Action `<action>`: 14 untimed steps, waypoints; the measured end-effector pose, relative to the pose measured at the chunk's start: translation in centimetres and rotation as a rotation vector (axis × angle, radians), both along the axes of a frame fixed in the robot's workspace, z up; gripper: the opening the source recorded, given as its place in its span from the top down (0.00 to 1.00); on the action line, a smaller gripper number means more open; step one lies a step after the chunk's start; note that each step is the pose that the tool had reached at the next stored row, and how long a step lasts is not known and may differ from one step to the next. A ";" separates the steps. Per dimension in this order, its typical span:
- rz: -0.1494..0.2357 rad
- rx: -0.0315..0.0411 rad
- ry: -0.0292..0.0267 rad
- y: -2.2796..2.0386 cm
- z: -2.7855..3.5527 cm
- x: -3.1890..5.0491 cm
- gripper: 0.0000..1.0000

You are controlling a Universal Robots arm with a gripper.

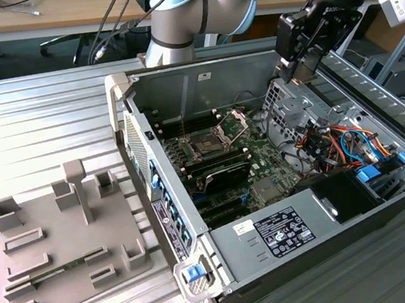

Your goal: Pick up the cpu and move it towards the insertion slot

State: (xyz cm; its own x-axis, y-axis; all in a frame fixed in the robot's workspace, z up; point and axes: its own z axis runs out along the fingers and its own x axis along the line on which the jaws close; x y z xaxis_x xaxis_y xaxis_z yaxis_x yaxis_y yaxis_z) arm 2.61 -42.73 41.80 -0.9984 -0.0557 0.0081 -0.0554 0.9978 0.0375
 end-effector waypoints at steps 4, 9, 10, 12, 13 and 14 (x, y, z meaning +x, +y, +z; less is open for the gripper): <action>0.000 0.0000 0.0000 0.01 -0.01 0.07 0.45; 0.000 0.0000 0.0000 0.01 -0.02 0.17 0.45; 0.000 0.0000 0.0000 0.01 -0.02 0.18 0.45; 0.000 0.0000 0.0000 0.02 -0.03 0.22 0.45; 0.000 0.0000 0.0000 0.02 -0.04 0.28 0.45; 0.000 0.0000 0.0000 0.02 -0.04 0.34 0.45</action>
